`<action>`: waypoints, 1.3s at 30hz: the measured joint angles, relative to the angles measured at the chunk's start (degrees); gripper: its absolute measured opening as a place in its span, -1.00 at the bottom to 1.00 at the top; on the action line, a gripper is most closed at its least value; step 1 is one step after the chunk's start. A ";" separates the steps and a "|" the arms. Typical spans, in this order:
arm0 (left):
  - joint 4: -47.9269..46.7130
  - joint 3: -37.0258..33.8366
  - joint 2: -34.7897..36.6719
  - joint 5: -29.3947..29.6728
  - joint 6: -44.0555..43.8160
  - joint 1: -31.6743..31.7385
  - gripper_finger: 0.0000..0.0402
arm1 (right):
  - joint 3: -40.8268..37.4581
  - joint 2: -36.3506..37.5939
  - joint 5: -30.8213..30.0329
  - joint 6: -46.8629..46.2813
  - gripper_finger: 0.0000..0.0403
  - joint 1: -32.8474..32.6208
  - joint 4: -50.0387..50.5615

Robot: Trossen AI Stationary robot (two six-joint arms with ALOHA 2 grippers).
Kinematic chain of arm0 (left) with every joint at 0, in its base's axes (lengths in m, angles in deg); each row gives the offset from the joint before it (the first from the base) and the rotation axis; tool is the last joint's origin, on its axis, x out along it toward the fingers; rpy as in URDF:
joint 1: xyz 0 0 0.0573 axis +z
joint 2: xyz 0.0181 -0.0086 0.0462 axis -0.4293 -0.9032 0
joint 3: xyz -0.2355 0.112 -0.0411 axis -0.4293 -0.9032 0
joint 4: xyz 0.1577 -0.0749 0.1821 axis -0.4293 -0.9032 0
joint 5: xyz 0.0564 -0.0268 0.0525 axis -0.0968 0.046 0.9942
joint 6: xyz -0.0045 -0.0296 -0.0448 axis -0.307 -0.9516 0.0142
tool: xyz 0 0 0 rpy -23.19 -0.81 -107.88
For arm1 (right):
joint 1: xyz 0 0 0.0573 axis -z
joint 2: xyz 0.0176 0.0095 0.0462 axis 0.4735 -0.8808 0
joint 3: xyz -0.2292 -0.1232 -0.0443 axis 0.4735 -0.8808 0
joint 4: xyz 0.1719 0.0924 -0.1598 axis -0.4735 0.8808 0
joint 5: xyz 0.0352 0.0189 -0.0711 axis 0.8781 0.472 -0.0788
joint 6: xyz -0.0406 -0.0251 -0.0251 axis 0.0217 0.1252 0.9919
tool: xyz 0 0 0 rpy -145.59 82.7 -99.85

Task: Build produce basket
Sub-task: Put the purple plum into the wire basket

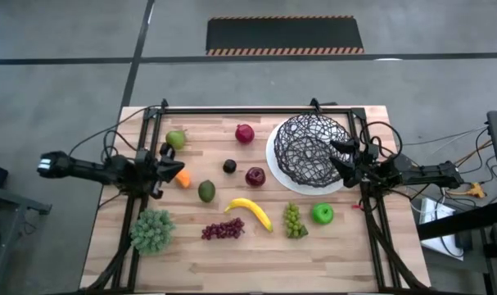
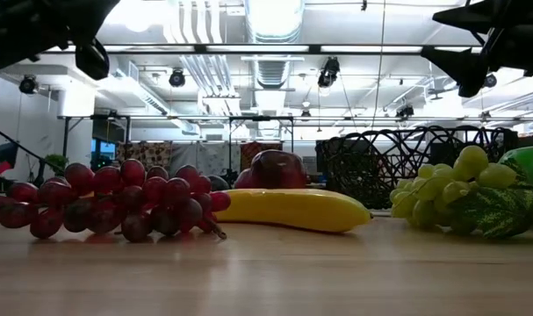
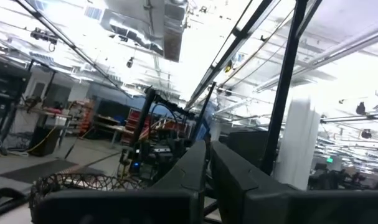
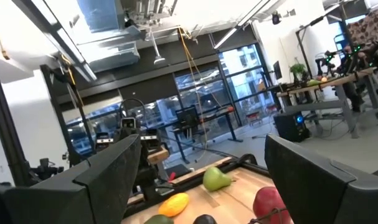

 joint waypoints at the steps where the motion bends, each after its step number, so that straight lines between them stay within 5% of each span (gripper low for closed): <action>1: 1.05 0.01 -0.82 0.00 0.17 0.00 -0.96 | 0.00 0.00 -0.01 0.00 0.61 -0.01 0.00; 12: 15.32 0.34 -11.67 0.03 0.02 0.00 -0.96 | -0.01 0.00 -0.02 -0.13 0.61 0.01 0.00; 39: 16.58 16.03 -36.79 2.54 -0.40 0.01 -0.96 | -0.01 0.00 -1.18 -0.02 0.61 0.01 -0.90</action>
